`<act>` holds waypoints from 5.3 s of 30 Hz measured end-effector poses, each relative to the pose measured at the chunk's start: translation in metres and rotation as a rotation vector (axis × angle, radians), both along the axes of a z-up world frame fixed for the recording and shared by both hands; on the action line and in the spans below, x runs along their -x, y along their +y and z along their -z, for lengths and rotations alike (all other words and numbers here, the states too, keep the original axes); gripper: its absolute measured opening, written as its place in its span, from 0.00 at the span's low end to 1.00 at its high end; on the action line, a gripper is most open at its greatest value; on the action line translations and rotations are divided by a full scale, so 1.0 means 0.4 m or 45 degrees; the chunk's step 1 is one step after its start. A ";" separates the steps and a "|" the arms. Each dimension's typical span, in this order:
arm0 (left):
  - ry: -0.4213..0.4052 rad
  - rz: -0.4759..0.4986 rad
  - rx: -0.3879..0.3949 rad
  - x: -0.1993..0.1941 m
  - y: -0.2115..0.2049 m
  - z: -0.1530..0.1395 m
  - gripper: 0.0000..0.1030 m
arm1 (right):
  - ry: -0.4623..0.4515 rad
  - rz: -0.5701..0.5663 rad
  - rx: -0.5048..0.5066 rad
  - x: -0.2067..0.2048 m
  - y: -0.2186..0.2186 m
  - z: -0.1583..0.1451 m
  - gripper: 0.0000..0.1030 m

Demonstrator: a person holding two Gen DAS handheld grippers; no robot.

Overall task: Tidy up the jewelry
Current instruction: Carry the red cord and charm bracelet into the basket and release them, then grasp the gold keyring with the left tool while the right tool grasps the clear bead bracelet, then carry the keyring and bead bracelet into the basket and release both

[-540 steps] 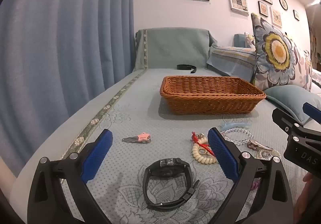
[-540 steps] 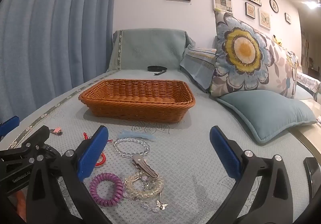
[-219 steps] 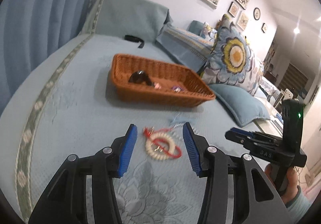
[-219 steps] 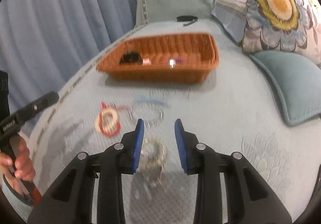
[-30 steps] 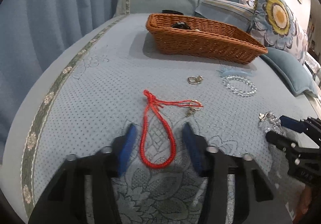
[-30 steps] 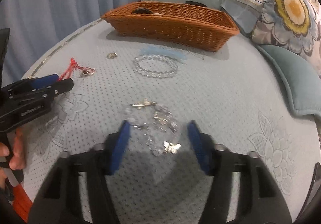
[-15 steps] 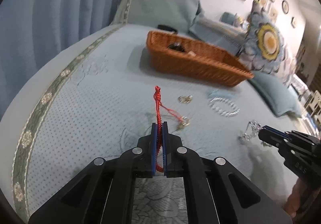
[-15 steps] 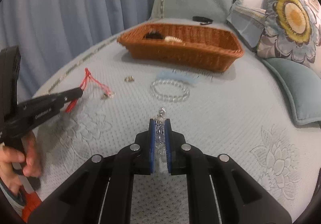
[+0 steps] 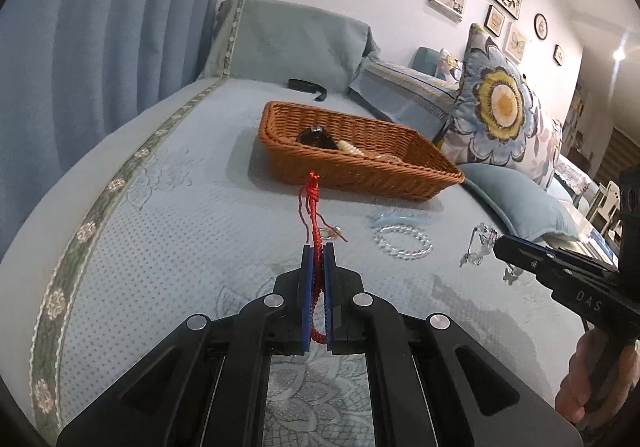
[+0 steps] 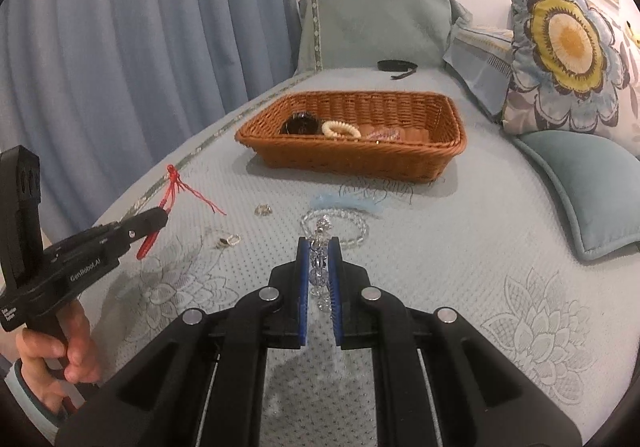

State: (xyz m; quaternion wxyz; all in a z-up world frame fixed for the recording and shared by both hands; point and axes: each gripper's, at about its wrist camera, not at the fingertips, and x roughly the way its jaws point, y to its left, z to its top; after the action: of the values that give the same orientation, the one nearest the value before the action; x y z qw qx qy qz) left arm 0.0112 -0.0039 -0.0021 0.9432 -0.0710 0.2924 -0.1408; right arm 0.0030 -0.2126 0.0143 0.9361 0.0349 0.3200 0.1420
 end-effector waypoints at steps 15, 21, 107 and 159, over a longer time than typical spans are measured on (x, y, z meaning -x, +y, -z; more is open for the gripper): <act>-0.155 0.100 -0.023 -0.225 -0.079 -0.194 0.02 | -0.154 0.102 -0.094 -0.234 -0.048 -0.188 0.07; -0.108 0.142 -0.009 -0.377 -0.122 -0.181 0.02 | -0.079 0.126 -0.088 -0.417 -0.053 -0.178 0.07; 0.238 0.243 -0.311 -0.144 -0.099 0.120 0.09 | 0.284 0.036 0.238 -0.257 0.075 0.149 0.06; -0.164 0.261 0.002 -0.346 -0.120 -0.175 0.08 | 0.005 0.059 -0.085 -0.383 -0.001 -0.184 0.06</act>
State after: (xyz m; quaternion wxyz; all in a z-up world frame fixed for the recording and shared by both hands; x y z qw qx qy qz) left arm 0.1498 -0.0518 0.0678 0.9407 -0.0324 0.2367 -0.2410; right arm 0.1562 -0.2132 0.0877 0.9367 0.0739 0.3162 0.1310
